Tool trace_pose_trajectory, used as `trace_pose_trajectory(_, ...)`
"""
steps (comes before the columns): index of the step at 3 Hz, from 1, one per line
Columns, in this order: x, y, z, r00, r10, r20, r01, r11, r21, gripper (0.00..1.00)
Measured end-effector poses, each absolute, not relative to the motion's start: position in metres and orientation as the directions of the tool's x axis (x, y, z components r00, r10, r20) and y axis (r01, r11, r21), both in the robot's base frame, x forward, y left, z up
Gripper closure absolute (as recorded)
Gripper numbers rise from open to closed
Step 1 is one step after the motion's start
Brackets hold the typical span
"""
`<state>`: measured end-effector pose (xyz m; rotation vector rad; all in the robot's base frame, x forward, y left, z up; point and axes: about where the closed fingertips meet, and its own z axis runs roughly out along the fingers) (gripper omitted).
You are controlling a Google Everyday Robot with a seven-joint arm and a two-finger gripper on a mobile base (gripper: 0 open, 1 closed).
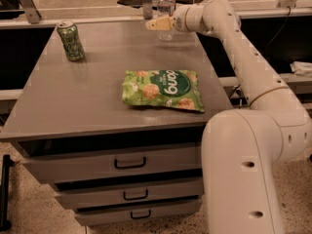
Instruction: Pick water bottle
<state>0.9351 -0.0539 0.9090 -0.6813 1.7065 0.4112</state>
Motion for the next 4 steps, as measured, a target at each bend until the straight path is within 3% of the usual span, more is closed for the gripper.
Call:
trace_pose_trajectory(2,0.935,-0.079,0.904,-0.138,-0.223,-0.965,-0.619,0.78,-0.092,0.63)
trace_pose_trajectory(3,0.911,-0.08,0.931,-0.079,-0.235,-0.969,-0.673,0.73,-0.122,0.86)
trace_pose_trajectory(4,0.86,-0.047,0.951,-0.012,-0.257,-0.966,-0.807,0.573,-0.142,1.0)
